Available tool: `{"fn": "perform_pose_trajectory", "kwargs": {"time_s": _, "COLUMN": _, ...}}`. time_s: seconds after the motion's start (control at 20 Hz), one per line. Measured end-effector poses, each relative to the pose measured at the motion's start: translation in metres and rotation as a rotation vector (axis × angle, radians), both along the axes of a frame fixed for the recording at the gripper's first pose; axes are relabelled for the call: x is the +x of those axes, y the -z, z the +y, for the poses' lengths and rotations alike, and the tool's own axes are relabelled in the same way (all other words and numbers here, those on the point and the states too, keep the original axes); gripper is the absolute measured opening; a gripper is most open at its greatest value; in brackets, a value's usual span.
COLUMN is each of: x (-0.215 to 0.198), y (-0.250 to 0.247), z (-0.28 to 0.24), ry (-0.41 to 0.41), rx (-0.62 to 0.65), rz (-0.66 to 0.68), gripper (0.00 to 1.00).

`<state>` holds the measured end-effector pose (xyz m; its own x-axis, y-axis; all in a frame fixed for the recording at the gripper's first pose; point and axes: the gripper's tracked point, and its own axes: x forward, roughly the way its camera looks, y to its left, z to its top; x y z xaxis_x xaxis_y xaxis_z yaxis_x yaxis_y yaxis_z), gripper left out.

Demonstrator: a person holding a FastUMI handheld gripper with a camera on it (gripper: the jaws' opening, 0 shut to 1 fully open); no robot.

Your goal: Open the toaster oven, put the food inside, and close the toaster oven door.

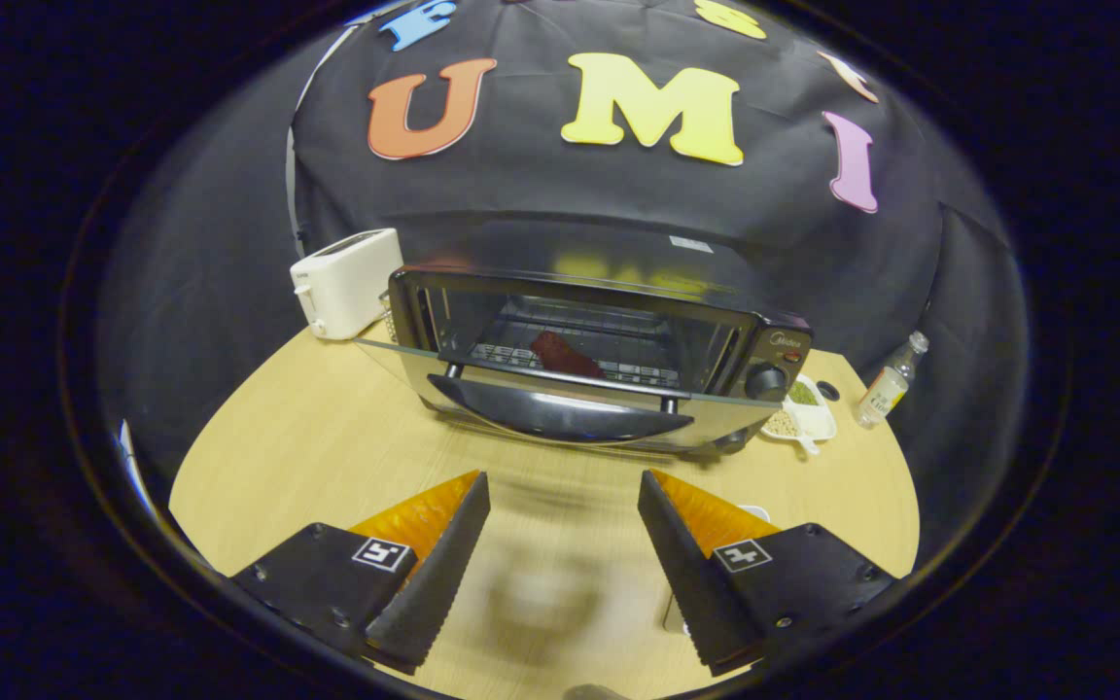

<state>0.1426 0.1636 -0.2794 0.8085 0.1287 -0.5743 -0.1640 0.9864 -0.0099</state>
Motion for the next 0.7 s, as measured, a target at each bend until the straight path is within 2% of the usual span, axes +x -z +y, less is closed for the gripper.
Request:
{"fn": "perform_pose_trajectory", "kwargs": {"time_s": 0.25, "x": 0.018, "y": -0.012, "z": 0.007, "ry": -0.009, "rx": -0.003, "rz": -0.030, "gripper": 0.98}}
{"fn": "perform_pose_trajectory", "kwargs": {"time_s": 0.45, "x": 0.048, "y": -0.037, "z": 0.008, "ry": -0.025, "rx": -0.016, "rz": -0.082, "gripper": 1.00}}
{"fn": "perform_pose_trajectory", "kwargs": {"time_s": 0.7, "x": 0.043, "y": -0.037, "z": 0.011, "ry": -0.020, "rx": 0.015, "rz": -0.078, "gripper": 1.00}}
